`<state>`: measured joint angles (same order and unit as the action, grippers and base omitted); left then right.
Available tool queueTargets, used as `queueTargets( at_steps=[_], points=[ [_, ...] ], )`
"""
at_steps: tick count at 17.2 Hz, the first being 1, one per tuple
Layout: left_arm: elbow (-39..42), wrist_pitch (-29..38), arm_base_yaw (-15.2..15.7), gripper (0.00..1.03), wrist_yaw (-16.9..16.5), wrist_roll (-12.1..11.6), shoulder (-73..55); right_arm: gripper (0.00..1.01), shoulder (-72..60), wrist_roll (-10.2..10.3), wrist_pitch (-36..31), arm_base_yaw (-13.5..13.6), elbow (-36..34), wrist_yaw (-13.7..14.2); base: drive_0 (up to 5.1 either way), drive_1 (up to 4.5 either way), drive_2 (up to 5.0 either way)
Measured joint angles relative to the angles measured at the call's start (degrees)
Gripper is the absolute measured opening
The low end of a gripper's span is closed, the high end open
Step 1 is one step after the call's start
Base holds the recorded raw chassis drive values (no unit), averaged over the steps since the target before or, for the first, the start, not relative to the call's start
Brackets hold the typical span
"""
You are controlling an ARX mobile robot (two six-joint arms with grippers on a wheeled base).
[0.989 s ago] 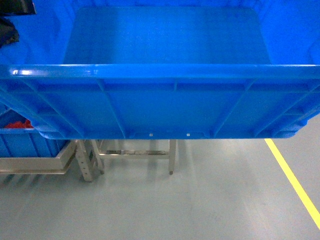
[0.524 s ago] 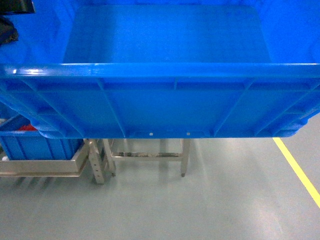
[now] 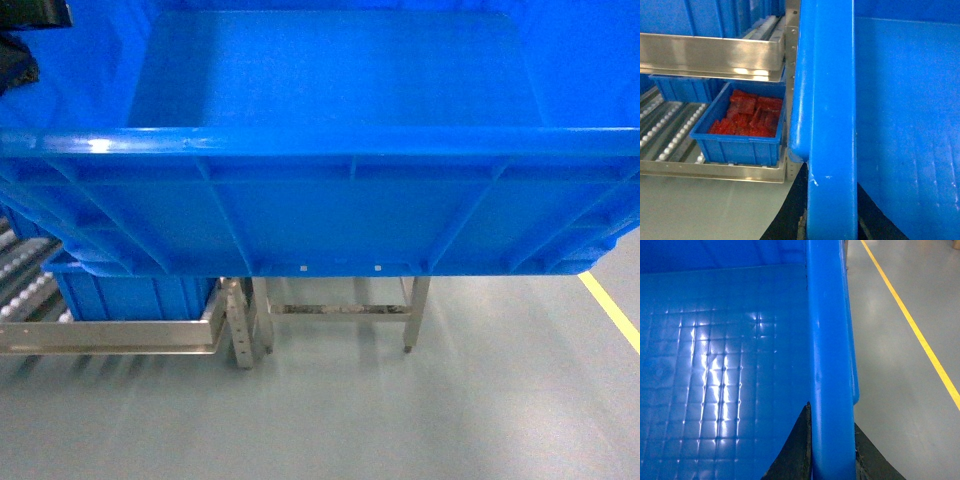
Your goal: Place box next to blue box on left shelf
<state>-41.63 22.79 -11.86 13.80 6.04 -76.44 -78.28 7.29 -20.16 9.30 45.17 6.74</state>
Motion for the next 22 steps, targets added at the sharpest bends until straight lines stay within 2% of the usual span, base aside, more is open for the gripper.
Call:
queueTargets(
  at_steps=[7, 22],
  points=[
    [0.0, -0.1, 0.0, 0.08, 0.1, 0.0, 0.0, 0.09, 0.0, 0.0, 0.0, 0.0, 0.0, -0.1, -4.8, 1.35, 3.6],
    [0.0, 0.2, 0.0, 0.08, 0.0, -0.1, 0.0, 0.09, 0.0, 0.0, -0.1, 0.0, 0.0, -0.1, -5.0, 2.49, 2.5]
  ],
)
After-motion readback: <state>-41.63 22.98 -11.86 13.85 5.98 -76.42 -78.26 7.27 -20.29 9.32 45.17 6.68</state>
